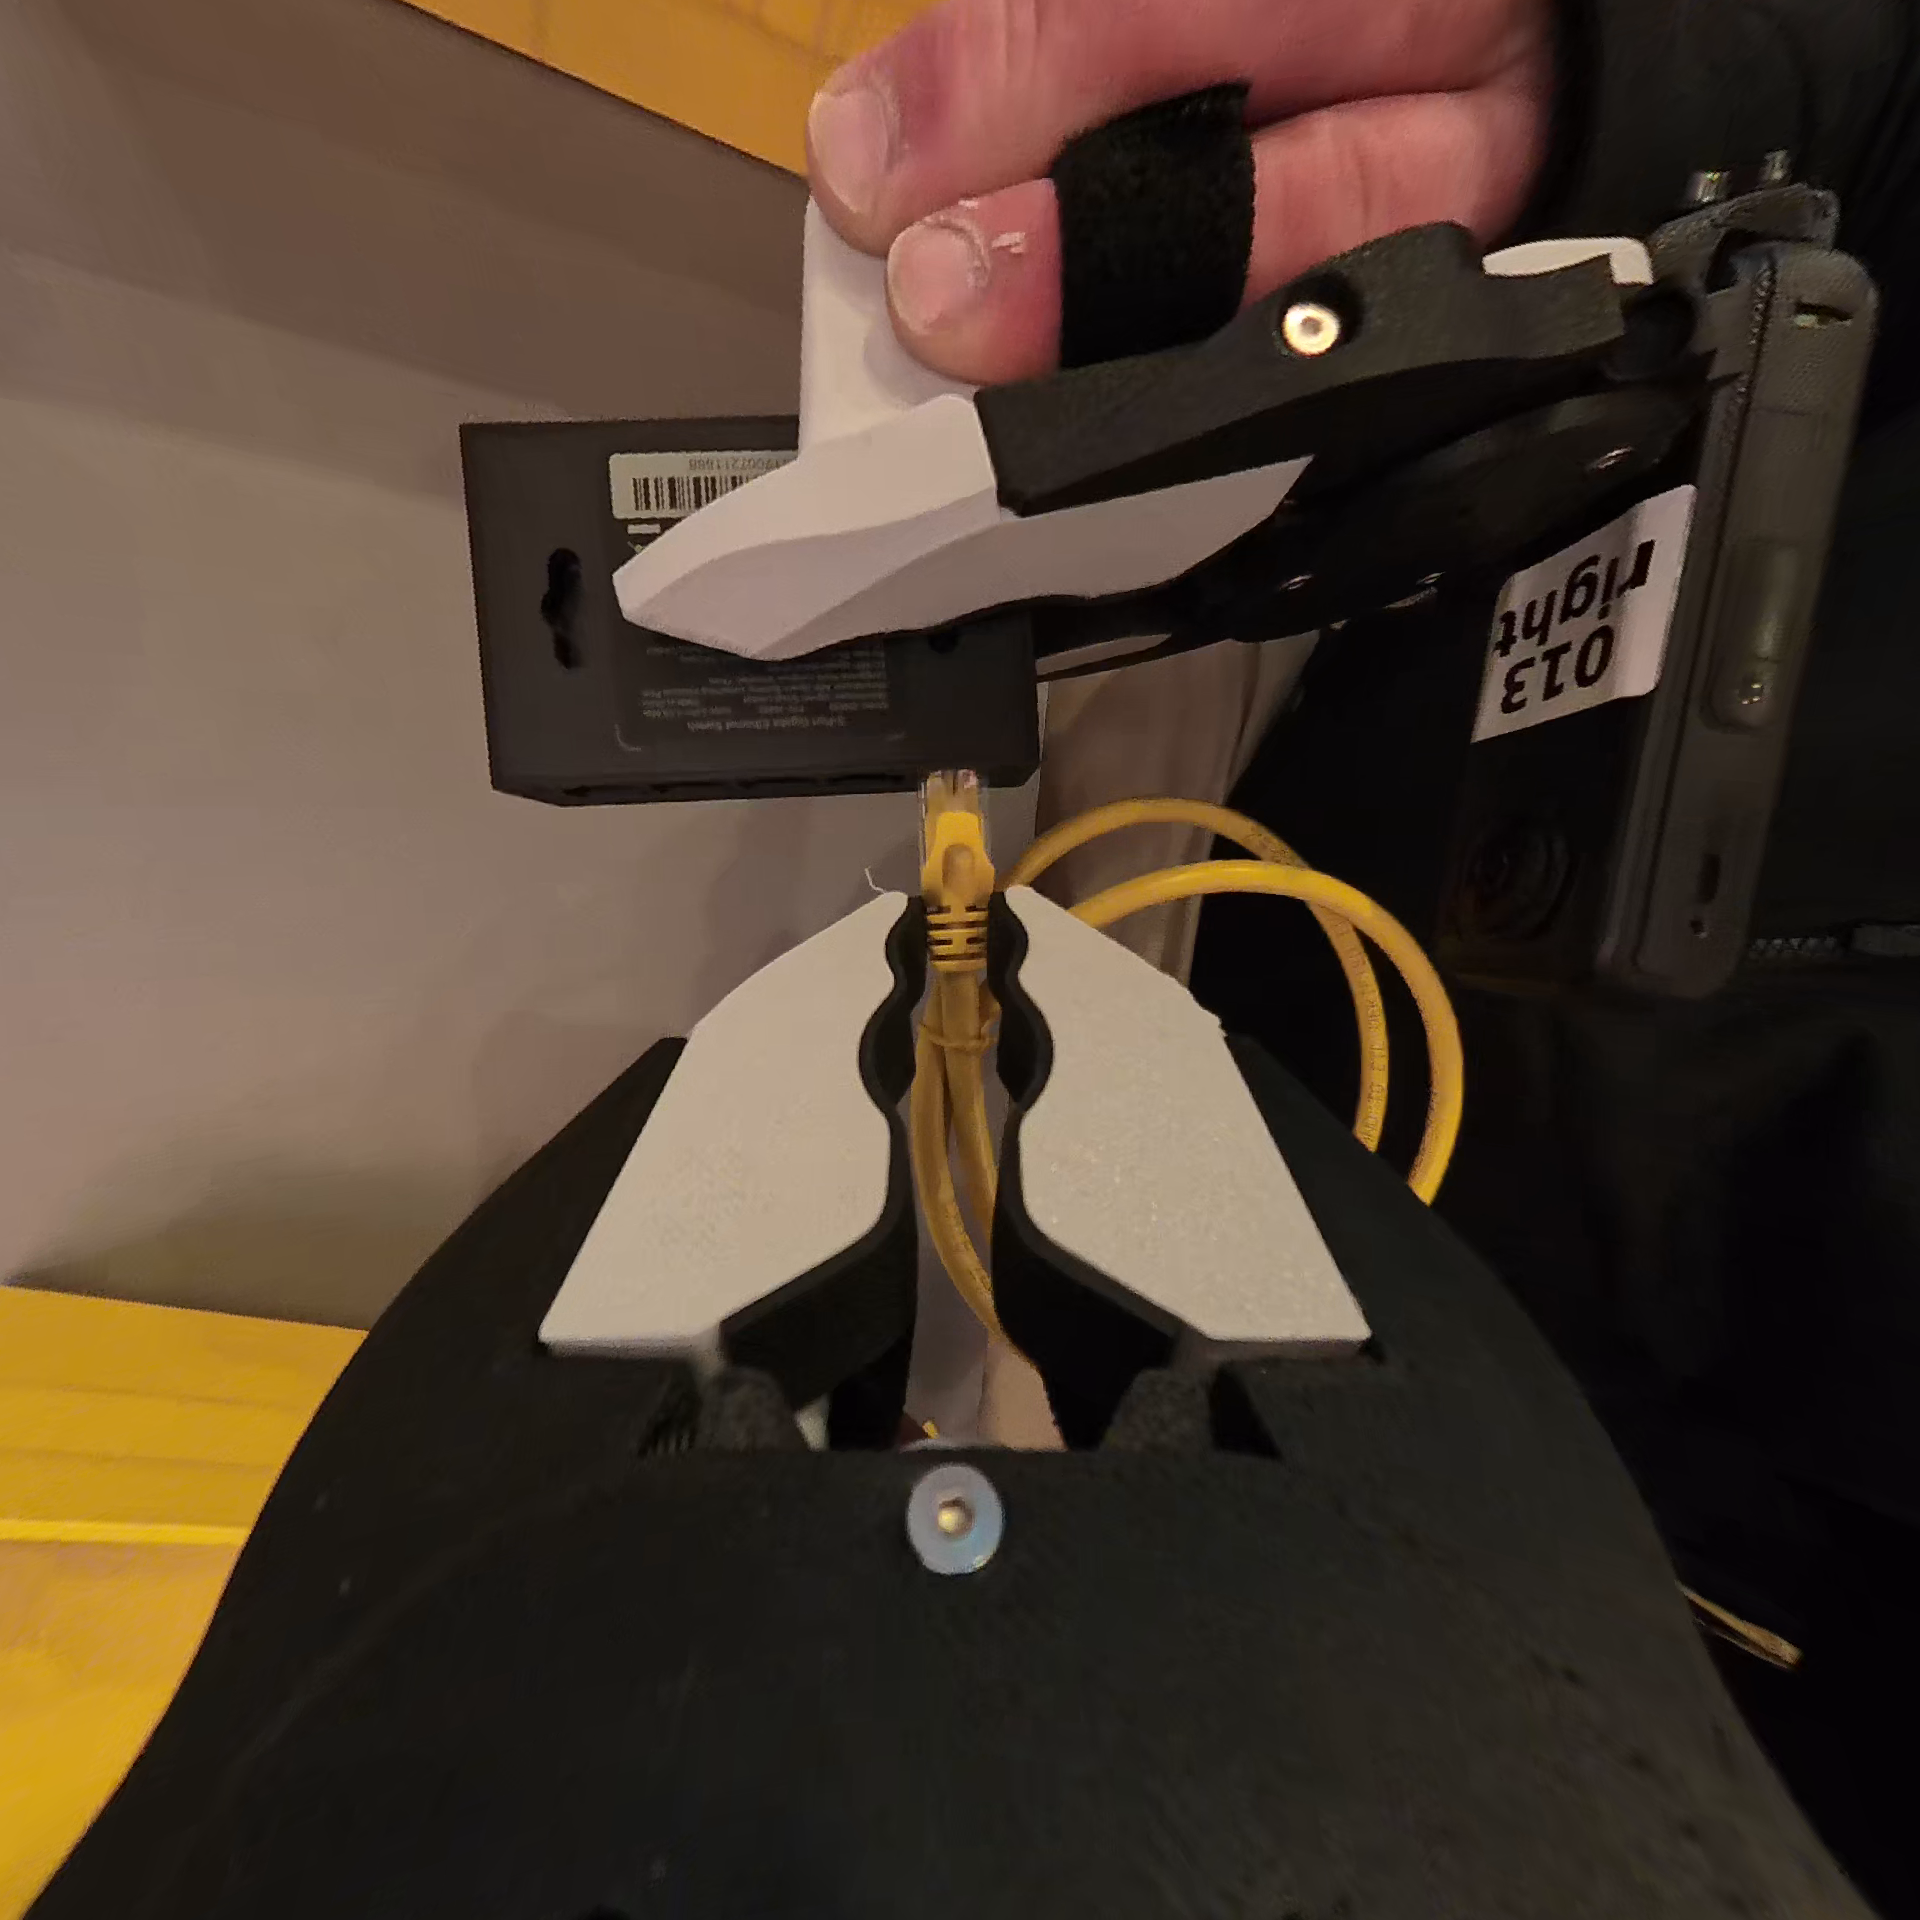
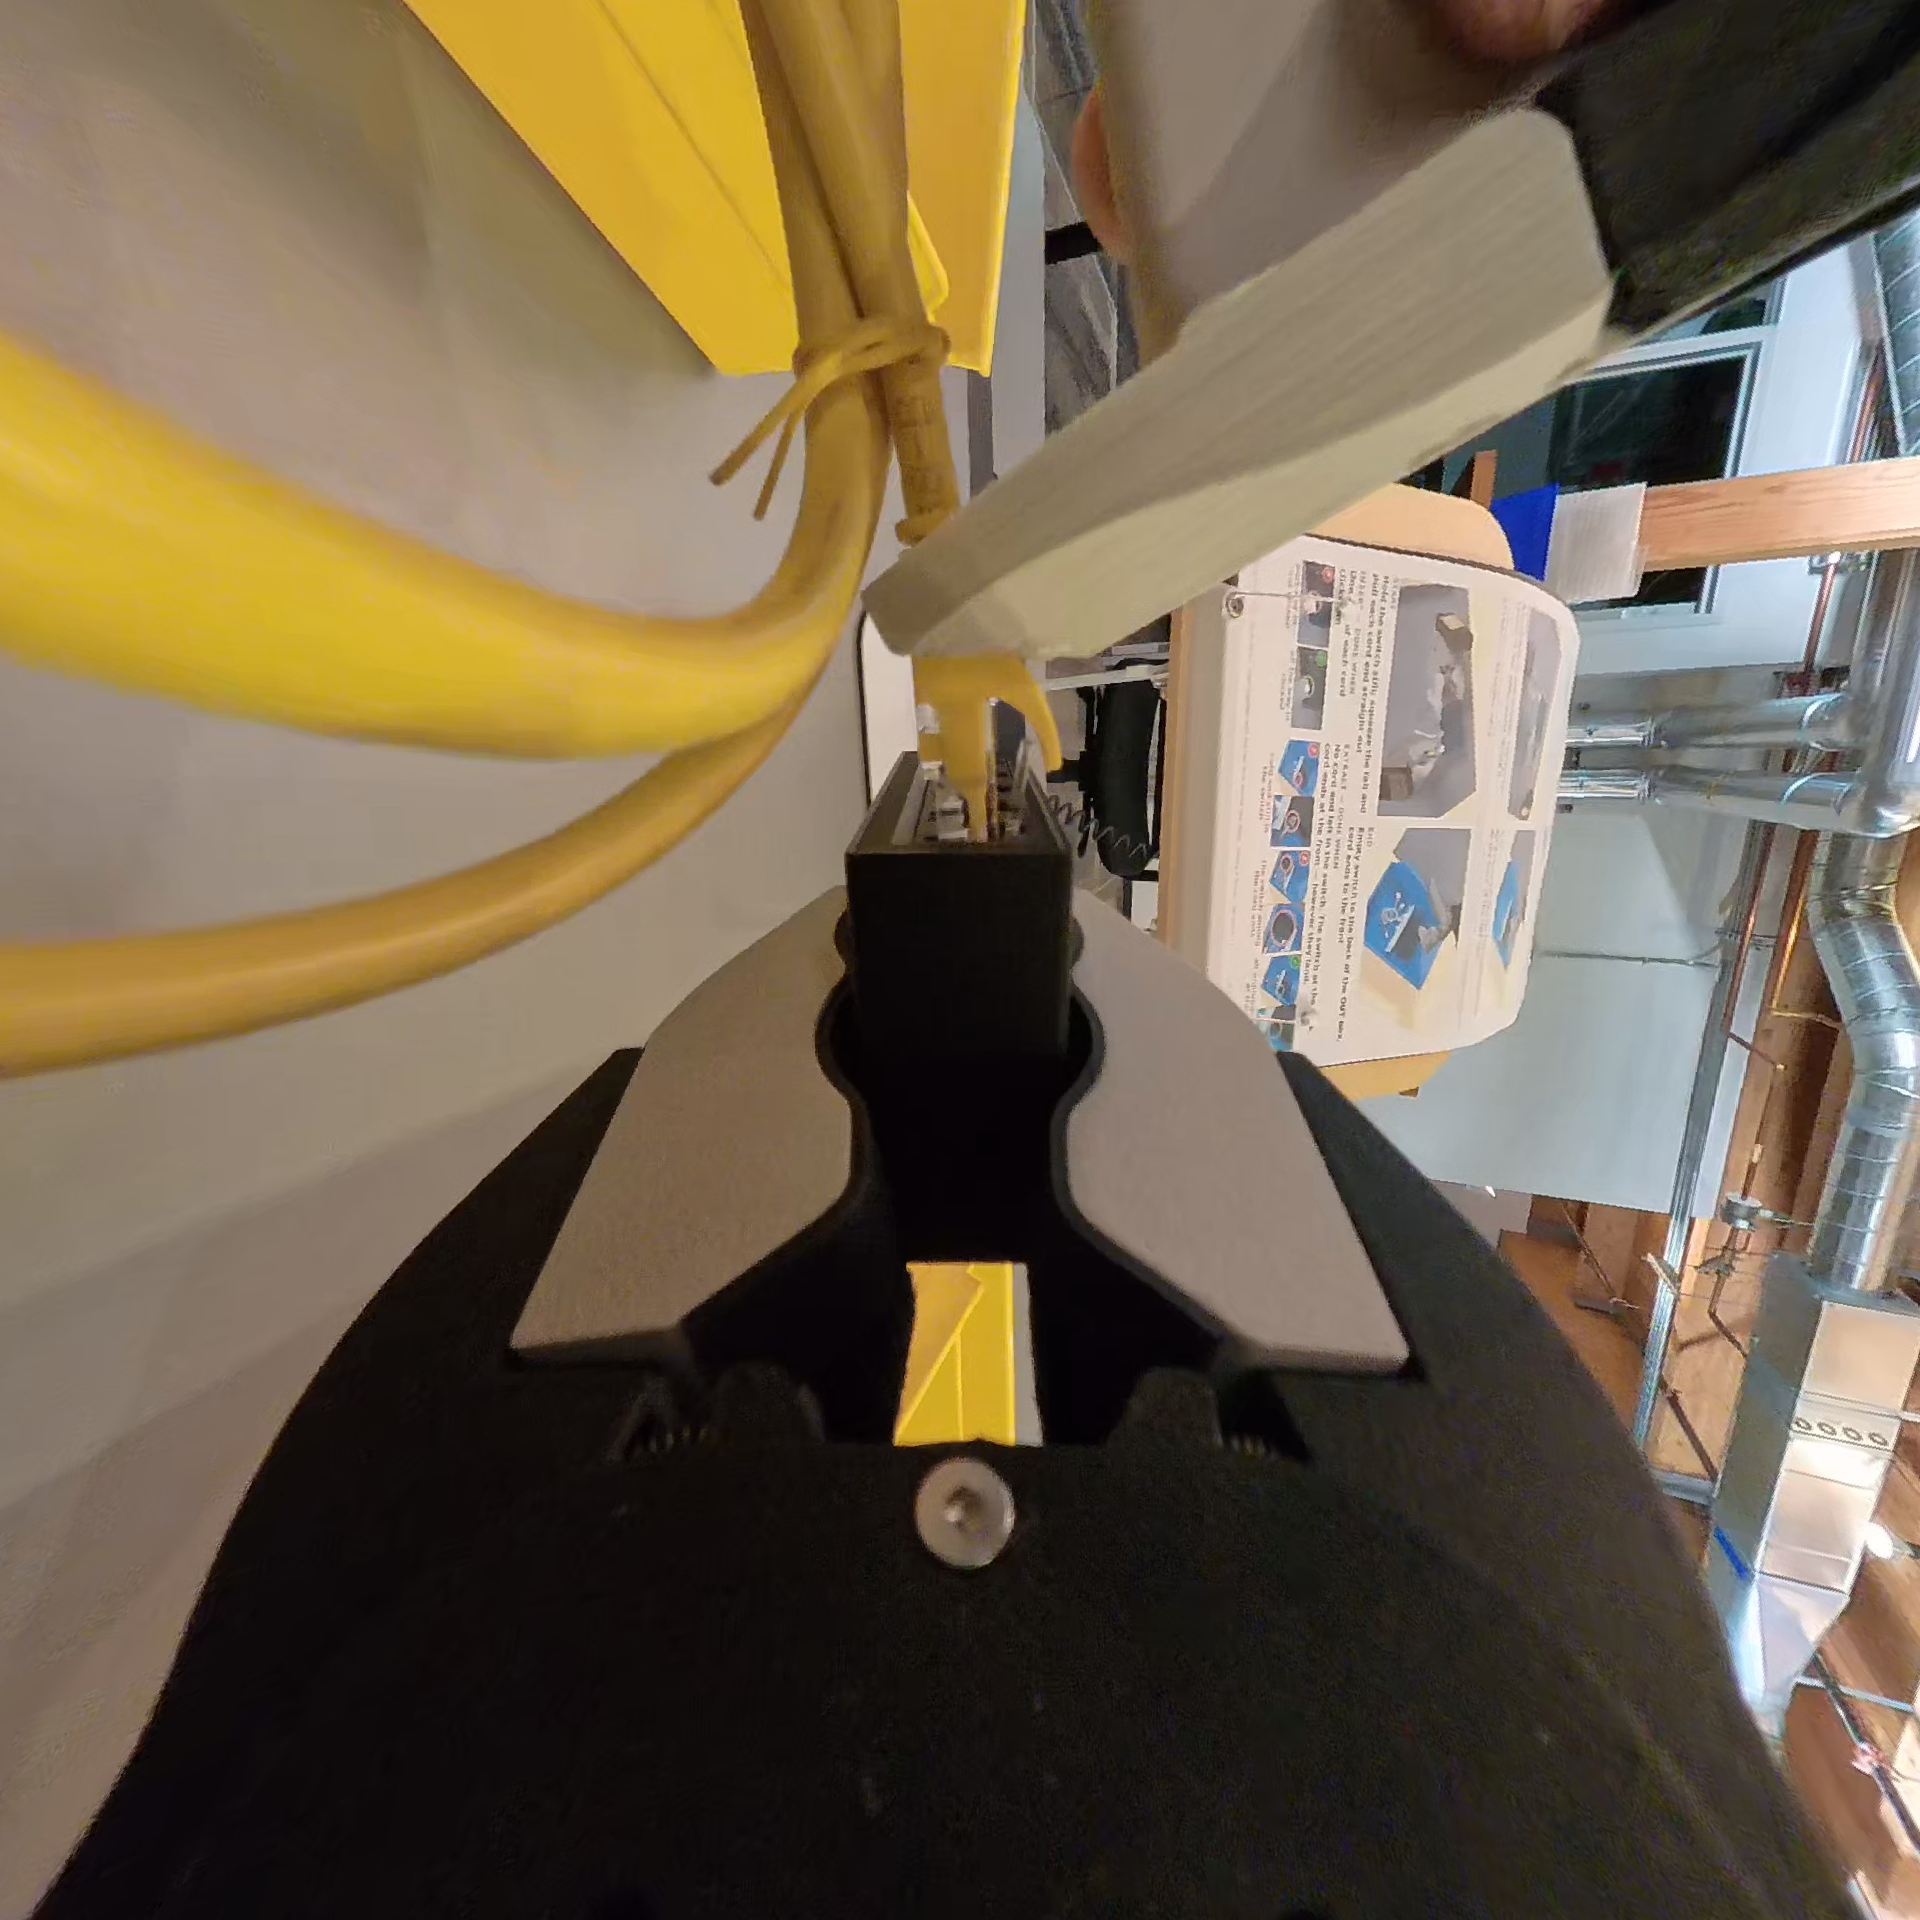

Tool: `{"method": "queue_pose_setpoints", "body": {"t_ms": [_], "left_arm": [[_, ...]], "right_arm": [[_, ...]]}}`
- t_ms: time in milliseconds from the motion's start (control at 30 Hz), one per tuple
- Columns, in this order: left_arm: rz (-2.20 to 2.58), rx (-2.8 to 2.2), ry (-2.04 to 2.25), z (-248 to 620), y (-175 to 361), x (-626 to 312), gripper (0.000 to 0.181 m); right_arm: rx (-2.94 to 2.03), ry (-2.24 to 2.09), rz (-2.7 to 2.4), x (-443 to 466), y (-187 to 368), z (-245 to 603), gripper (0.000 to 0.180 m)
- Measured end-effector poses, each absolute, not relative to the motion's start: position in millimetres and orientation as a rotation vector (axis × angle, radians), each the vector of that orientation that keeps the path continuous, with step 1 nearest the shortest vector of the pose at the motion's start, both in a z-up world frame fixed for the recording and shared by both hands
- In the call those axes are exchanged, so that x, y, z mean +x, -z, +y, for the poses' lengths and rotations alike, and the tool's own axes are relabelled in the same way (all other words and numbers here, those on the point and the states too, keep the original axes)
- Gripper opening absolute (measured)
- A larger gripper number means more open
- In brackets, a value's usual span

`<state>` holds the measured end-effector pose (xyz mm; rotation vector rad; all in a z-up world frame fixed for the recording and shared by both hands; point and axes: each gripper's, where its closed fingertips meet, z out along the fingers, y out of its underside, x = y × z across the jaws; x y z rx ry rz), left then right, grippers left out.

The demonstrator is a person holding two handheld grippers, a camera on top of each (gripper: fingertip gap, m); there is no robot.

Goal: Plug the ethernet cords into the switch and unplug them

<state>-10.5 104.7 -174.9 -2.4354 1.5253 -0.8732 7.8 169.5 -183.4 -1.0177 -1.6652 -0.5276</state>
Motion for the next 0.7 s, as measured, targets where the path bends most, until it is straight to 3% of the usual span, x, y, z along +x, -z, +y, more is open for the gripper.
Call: {"method": "queue_pose_setpoints", "body": {"t_ms": [700], "left_arm": [[1.582,-2.328,0.767,101.7,168.6,5.5,0.011]], "right_arm": [[-1.018,0.387,-1.651,-4.0,177.3,157.7,0.033]]}}
